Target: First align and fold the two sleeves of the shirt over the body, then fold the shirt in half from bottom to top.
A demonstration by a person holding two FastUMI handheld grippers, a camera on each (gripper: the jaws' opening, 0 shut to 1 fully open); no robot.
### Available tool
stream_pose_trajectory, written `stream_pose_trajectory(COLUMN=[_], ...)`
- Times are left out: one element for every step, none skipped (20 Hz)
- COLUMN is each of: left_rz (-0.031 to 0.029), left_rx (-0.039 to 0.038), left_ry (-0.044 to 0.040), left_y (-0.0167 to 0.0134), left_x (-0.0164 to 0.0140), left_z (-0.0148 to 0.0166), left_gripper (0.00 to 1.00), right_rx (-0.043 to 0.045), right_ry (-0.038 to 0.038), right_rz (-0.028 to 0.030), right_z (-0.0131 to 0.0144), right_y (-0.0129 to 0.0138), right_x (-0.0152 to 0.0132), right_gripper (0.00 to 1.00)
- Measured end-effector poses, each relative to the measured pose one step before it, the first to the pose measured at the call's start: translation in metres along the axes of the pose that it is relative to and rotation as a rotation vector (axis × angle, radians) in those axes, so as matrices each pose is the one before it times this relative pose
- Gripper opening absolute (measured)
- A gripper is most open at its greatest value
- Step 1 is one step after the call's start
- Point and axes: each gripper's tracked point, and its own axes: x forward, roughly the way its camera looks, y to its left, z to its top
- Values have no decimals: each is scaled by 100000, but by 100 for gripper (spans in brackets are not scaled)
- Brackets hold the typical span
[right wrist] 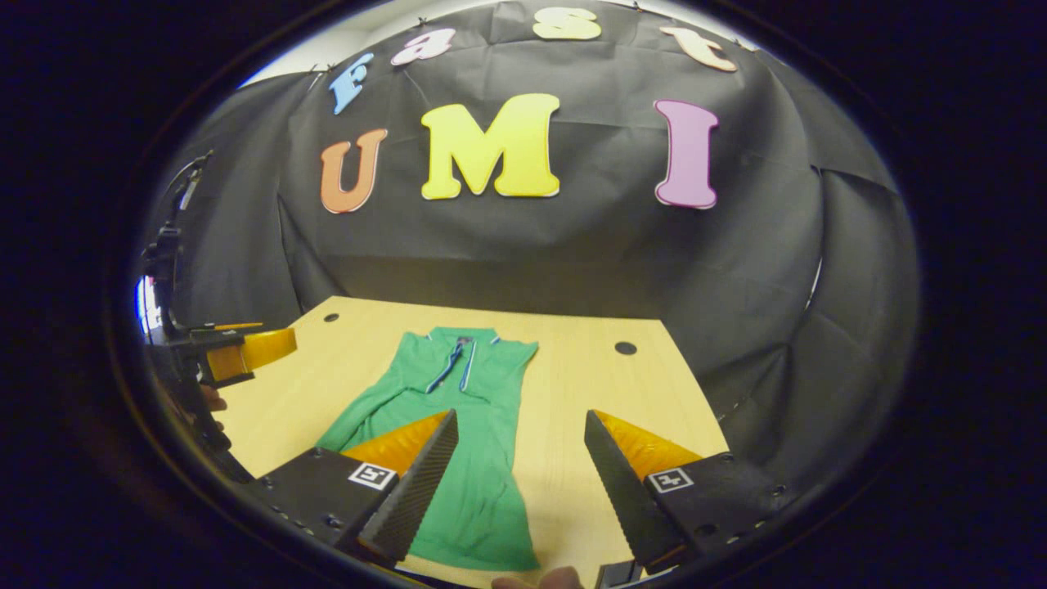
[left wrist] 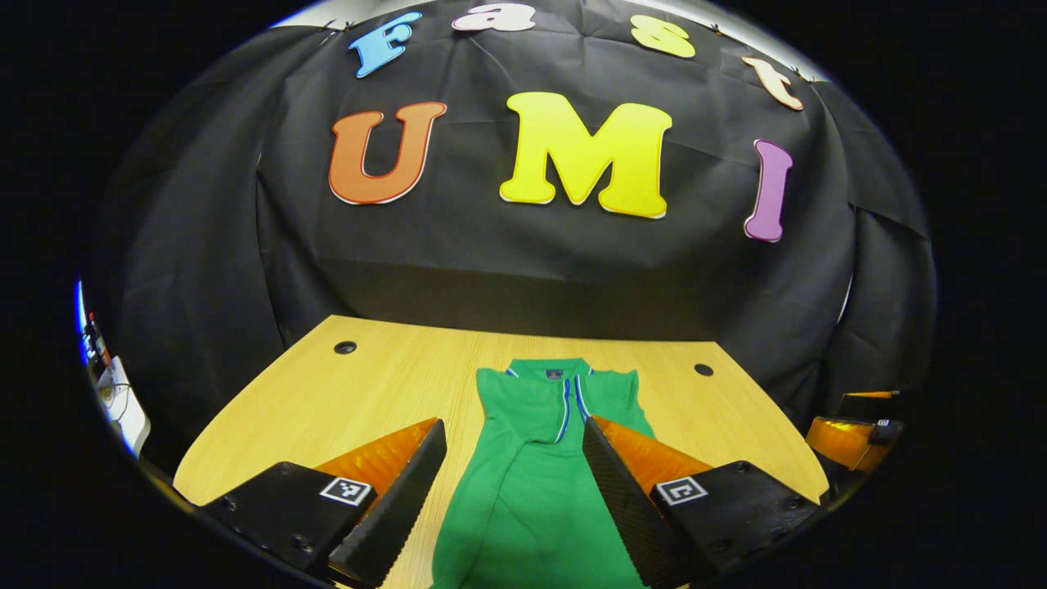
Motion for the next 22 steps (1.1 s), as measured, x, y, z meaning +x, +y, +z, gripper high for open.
stream_pose_trajectory(left_rz=[351,420,36,-426,-312,-780,-1868,-1794,-2080,-1180,-847,-175,140,14,302,378,580,827,655,334,140,64], left_rx=[403,56,-130,286,609,-341,-918,-1196,-832,-340,194,513,-8,-826,-1062,-325,650,1187,945,244,-122,-422], left_ry=[1448,1961,2800,2926,3089,3230,4492,4780,6641,5354,5121,4794,4129,3773,3212,2027,983,1121,1452,1215,1197,1201], left_y=[820,739,625,349,265,183,64,-73,-75,266,189,348,216,285,264,226,516,342,432,335,240,188], left_x=[-1020,-883,-978,-776,-590,-285,-202,-58,-118,224,417,438,311,431,368,253,144,252,362,39,71,100], left_z=[-1184,-1313,-1425,-1505,-1758,-1552,-2222,-2075,-2379,-1853,-1658,-1491,-1235,-1008,-731,-375,108,135,118,225,205,149], left_gripper=[100,100,100,100,100,100,100,100,100,100,100,100,100,100,100,100,100,100,100,100,100,100], right_rx=[-648,-1489,-1046,-272,-225,-353,-1293,-1374,-972,-116,253,121,156,-449,-350,-595,-379,-162,-20,87,-408,-430], right_ry=[1138,1920,2191,2356,2353,3316,3182,3933,3545,3483,2851,3243,2978,2792,2207,2625,2215,2028,2202,1722,1655,1195], right_rz=[76,-149,476,1064,1130,835,1216,495,627,330,222,73,-252,-443,-297,-722,-980,-288,7,219,-137,-211], right_z=[-963,-1263,-1229,-1369,-1326,-1458,-1471,-1655,-1452,-1461,-996,-1228,-933,-856,-539,-607,-355,-376,-197,-81,-64,-2], right_y=[58,54,164,208,206,101,203,-25,-98,-82,-156,-163,-234,-197,-101,-190,-286,29,25,125,29,44], right_x=[-729,-422,-516,-363,-289,-150,66,245,280,179,274,420,537,549,527,534,554,572,568,695,556,481], right_gripper=[98,95,95,96,95,95,96,98,98,96,96,96,96,96,96,96,96,96,96,96,96,96])
